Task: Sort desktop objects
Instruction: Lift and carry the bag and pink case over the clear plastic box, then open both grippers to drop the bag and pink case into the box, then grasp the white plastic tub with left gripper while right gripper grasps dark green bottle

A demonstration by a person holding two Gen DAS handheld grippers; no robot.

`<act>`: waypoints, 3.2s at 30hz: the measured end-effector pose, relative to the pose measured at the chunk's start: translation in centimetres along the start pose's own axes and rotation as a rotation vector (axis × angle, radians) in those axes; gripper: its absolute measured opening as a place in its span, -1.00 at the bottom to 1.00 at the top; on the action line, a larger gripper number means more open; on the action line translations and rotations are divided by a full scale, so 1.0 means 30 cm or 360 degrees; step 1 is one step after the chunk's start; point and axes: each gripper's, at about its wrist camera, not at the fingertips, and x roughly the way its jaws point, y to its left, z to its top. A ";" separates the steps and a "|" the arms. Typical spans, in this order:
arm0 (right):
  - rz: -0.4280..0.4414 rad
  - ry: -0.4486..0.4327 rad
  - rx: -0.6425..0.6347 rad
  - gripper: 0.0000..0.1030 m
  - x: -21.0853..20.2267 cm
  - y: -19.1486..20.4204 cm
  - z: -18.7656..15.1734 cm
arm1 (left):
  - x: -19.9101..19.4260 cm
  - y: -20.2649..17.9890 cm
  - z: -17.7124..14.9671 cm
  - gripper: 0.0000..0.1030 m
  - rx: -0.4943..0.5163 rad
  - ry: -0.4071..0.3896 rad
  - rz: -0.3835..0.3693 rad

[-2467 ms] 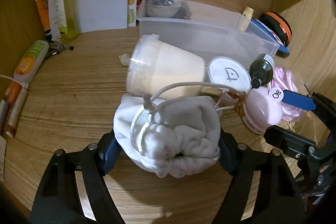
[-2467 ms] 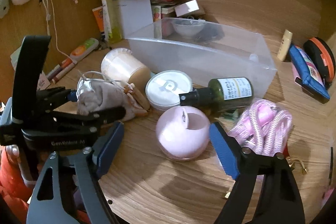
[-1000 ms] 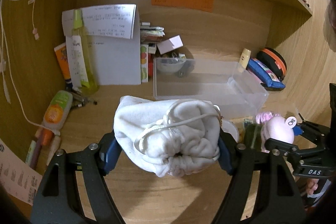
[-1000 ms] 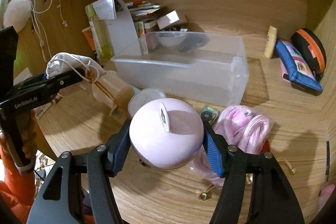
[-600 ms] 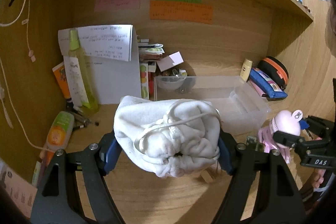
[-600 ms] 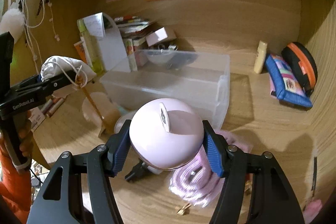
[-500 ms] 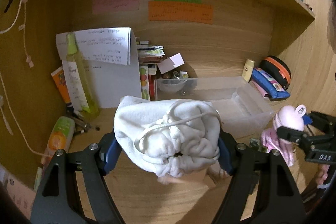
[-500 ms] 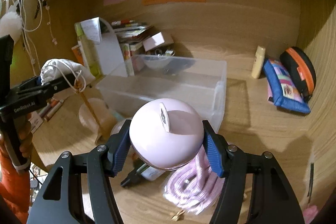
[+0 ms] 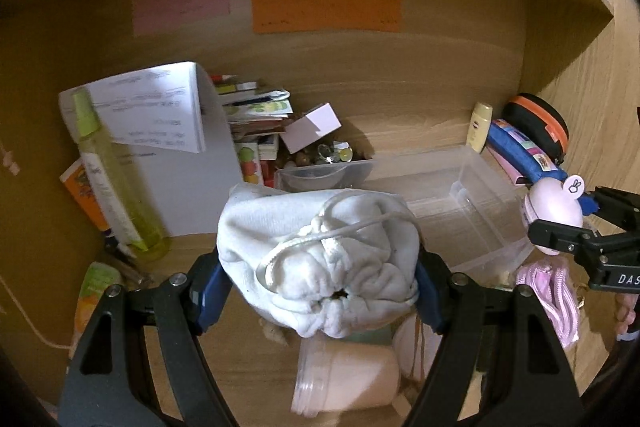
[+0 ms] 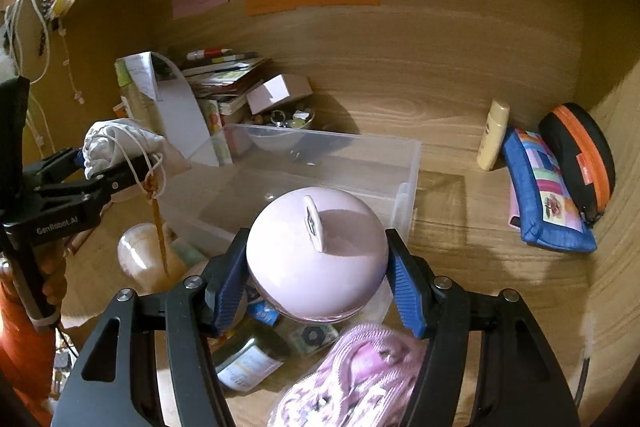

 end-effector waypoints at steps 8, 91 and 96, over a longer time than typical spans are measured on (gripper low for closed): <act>-0.0031 0.0050 -0.0036 0.17 0.074 -0.027 0.038 | 0.106 -0.017 0.033 0.47 0.0045 0.0090 -0.0046; -0.0247 0.0142 -0.0359 0.56 0.033 0.155 0.096 | -0.031 -0.025 -0.013 0.85 0.0359 0.0235 0.0038; -0.0280 0.0071 -0.0344 0.58 -0.038 0.185 0.056 | -0.073 -0.003 -0.044 0.88 0.0344 0.0187 0.0099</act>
